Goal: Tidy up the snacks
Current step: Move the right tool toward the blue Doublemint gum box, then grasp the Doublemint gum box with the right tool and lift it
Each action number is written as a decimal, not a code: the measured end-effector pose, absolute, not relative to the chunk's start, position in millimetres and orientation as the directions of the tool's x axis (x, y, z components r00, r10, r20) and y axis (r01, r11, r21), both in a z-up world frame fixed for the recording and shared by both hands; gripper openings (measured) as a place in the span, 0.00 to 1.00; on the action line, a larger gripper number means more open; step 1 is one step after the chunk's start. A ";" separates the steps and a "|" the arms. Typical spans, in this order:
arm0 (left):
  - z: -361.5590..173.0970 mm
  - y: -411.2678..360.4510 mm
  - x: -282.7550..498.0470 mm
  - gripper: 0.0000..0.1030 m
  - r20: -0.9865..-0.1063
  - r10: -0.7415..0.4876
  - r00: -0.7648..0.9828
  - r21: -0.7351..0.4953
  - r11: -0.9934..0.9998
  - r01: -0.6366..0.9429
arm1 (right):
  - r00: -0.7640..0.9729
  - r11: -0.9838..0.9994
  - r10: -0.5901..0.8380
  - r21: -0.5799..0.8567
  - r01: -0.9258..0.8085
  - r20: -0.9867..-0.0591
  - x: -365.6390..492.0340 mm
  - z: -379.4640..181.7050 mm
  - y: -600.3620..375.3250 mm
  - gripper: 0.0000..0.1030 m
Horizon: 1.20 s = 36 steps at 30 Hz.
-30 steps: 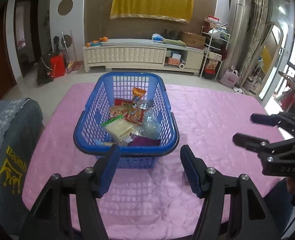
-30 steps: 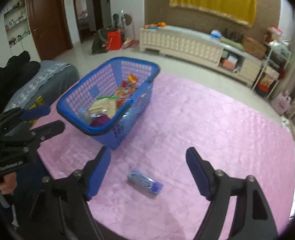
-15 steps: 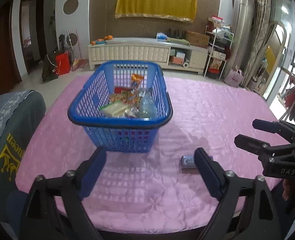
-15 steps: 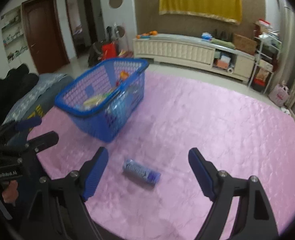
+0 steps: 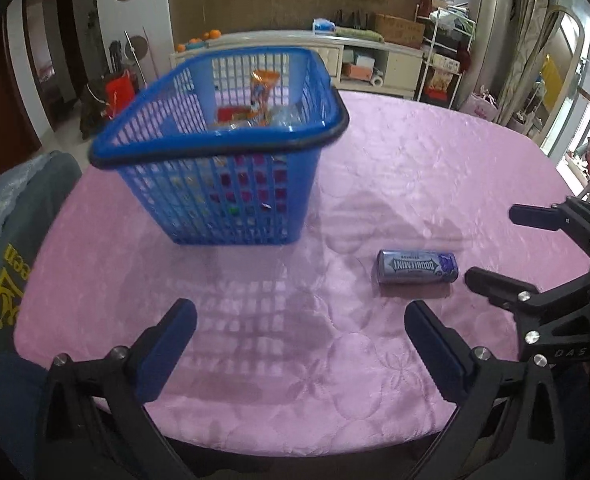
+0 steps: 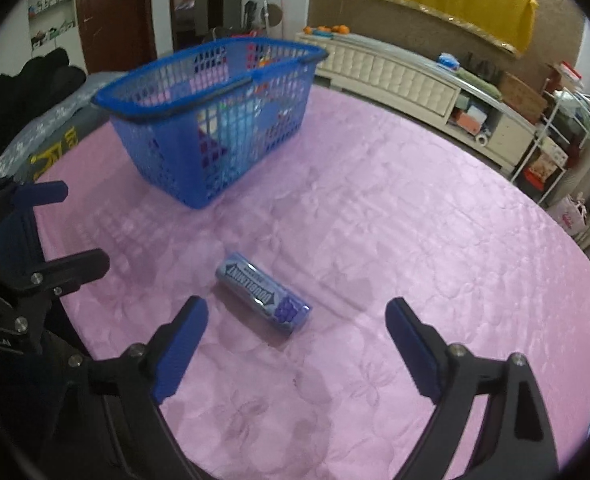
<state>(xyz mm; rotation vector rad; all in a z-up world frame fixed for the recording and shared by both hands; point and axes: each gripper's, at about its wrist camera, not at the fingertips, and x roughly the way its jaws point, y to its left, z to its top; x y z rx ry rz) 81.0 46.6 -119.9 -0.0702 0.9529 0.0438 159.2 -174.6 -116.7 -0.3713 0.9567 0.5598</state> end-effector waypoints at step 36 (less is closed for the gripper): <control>-153.0 67.8 93.3 1.00 -0.868 -0.054 0.494 -0.104 0.992 -0.075 | 0.231 0.606 0.361 0.039 -0.794 -0.904 163.0 -153.1 -153.5 0.35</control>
